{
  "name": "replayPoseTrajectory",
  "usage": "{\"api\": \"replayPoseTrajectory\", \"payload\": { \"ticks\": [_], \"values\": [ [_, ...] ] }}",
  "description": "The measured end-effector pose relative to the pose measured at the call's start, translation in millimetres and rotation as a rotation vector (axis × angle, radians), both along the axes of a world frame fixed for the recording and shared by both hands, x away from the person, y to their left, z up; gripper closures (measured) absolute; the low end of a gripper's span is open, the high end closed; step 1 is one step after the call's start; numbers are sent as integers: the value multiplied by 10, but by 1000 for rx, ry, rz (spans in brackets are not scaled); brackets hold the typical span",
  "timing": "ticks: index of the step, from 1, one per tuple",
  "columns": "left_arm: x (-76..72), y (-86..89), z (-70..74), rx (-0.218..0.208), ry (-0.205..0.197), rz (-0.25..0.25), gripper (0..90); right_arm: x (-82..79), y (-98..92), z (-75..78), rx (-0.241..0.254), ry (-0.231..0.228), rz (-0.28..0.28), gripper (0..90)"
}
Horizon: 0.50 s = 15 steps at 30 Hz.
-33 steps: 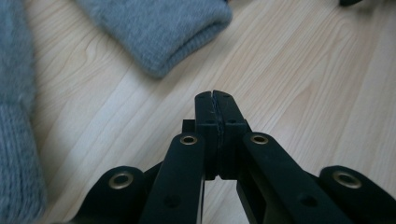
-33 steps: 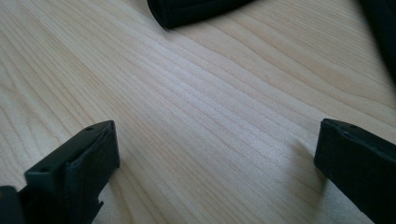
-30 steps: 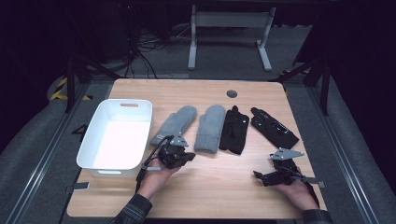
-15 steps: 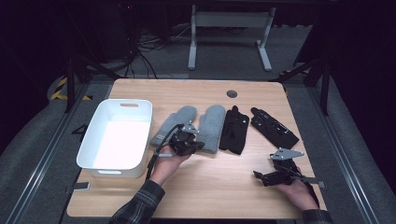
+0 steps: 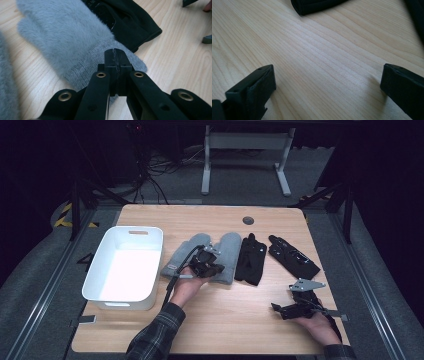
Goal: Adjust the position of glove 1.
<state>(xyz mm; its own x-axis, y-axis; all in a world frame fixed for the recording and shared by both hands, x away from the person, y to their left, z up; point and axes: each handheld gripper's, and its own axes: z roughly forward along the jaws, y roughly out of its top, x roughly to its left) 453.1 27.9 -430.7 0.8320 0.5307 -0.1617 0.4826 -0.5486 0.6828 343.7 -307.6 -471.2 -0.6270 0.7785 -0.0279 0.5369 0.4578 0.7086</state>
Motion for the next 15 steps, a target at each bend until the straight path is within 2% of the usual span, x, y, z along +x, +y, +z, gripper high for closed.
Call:
{"api": "replayPoseTrajectory", "payload": {
  "ticks": [4,15],
  "values": [
    [32,-41,-99,23,15,-7,900,-1,0,-1,1,0,1,4],
    [-57,-11,-93,36,8,-12,900,-4,0,0,2,0,4,4]
  ]
}}
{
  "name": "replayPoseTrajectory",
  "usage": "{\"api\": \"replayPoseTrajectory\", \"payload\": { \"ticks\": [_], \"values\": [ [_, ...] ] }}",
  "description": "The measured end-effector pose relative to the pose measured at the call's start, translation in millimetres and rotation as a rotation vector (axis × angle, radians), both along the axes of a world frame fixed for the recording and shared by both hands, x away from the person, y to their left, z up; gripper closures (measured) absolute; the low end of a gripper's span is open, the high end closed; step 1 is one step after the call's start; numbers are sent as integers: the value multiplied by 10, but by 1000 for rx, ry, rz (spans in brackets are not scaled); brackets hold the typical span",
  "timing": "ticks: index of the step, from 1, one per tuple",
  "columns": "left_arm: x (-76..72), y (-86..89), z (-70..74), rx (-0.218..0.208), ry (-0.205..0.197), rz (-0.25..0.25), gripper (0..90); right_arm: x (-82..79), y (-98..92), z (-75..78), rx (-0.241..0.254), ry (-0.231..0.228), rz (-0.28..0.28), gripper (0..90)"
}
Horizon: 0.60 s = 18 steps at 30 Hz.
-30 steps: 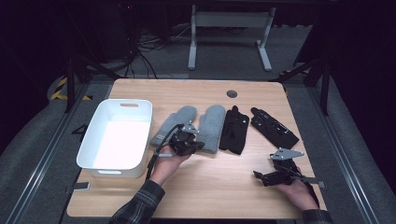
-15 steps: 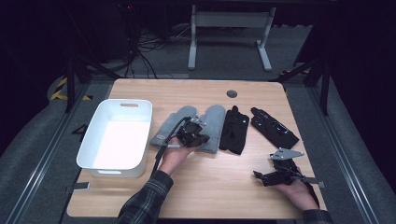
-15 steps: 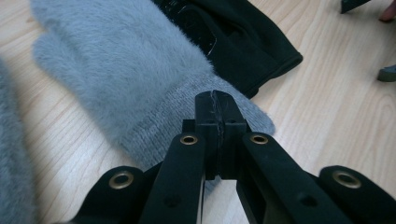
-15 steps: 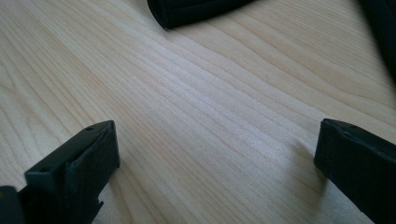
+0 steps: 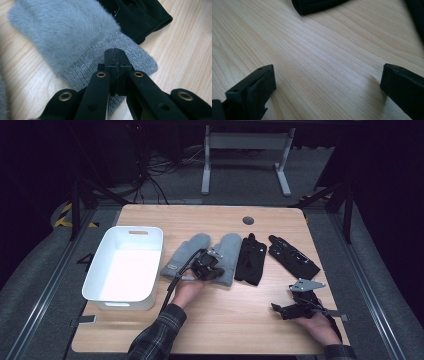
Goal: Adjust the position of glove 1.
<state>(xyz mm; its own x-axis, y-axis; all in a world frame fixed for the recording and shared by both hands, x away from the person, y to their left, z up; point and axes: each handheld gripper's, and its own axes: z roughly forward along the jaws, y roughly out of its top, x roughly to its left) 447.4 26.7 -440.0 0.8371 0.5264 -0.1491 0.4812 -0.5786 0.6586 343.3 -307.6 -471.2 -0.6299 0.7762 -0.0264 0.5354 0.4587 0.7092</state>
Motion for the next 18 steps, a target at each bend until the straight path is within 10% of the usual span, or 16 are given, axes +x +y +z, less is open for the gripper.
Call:
{"api": "replayPoseTrajectory", "payload": {
  "ticks": [18],
  "values": [
    [-333,188,18,14,27,-48,900,0,0,0,0,0,0,4]
  ]
}}
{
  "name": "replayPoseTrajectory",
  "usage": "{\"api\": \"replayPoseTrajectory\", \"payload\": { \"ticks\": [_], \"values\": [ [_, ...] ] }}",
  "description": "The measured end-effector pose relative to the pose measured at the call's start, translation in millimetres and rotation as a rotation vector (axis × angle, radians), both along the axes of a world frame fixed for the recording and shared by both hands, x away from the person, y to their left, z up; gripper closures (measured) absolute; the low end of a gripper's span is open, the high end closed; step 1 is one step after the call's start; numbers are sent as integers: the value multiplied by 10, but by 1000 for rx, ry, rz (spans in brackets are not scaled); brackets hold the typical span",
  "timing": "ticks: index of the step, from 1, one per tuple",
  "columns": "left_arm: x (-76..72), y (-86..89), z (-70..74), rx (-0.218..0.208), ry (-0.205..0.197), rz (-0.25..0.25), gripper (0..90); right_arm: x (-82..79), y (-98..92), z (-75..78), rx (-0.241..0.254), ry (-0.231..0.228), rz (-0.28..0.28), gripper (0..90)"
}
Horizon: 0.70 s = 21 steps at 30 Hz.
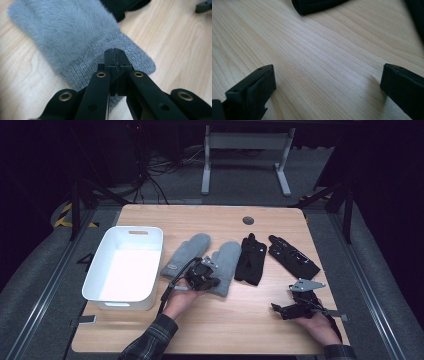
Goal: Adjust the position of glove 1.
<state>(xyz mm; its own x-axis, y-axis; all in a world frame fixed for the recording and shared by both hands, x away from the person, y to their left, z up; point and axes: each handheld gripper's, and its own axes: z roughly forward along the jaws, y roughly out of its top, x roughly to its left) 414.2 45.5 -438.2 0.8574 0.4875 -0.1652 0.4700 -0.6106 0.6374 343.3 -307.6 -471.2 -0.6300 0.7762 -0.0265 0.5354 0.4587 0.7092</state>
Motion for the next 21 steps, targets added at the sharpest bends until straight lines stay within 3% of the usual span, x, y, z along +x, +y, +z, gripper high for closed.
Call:
{"api": "replayPoseTrajectory", "payload": {
  "ticks": [21],
  "values": [
    [-614,369,-6,-3,42,-74,900,-1,0,0,0,0,0,5]
  ]
}}
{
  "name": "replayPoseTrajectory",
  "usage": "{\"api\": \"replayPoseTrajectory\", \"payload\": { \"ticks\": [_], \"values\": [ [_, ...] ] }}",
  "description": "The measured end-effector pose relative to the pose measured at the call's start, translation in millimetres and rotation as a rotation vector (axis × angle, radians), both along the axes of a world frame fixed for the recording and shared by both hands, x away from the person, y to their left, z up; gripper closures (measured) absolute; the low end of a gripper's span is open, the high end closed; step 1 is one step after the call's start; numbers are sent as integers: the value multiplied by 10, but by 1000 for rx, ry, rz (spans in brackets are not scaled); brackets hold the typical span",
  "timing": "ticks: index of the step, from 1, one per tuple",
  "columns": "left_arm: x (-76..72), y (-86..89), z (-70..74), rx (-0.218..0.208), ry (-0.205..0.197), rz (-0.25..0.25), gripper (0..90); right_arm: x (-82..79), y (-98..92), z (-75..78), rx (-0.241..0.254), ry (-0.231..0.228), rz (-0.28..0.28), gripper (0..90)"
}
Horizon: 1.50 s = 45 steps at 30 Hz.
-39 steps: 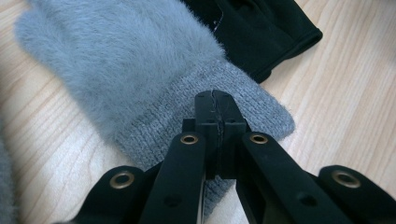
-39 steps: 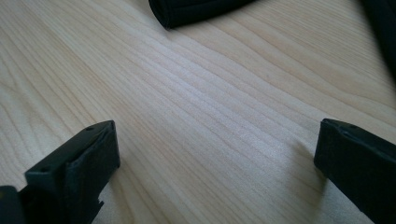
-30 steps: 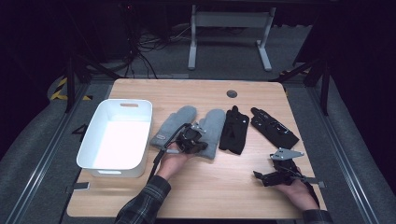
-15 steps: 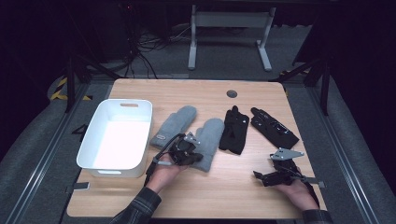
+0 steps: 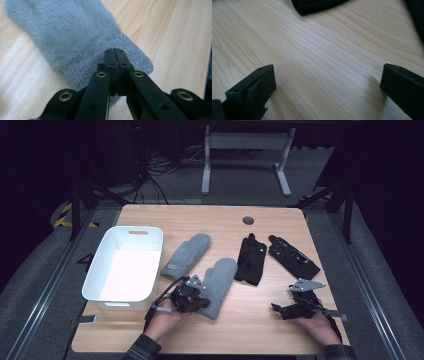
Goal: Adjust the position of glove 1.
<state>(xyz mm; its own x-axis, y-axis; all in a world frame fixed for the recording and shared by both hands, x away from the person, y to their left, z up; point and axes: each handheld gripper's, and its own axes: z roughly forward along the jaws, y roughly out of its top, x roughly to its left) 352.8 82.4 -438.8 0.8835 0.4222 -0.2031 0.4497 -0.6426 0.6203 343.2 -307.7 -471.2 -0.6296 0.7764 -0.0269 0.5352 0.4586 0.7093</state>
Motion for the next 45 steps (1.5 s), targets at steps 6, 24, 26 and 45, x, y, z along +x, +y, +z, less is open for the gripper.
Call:
{"api": "replayPoseTrajectory", "payload": {
  "ticks": [6,24,26,45],
  "values": [
    [-185,76,-8,-11,9,-15,900,0,0,0,0,0,0,5],
    [478,-209,167,-54,-75,109,900,0,0,0,1,0,-1,5],
    [529,-235,151,-35,-84,117,899,0,0,0,0,-1,-1,6],
    [628,-415,-75,11,-31,72,900,0,0,0,0,0,-1,5]
  ]
}}
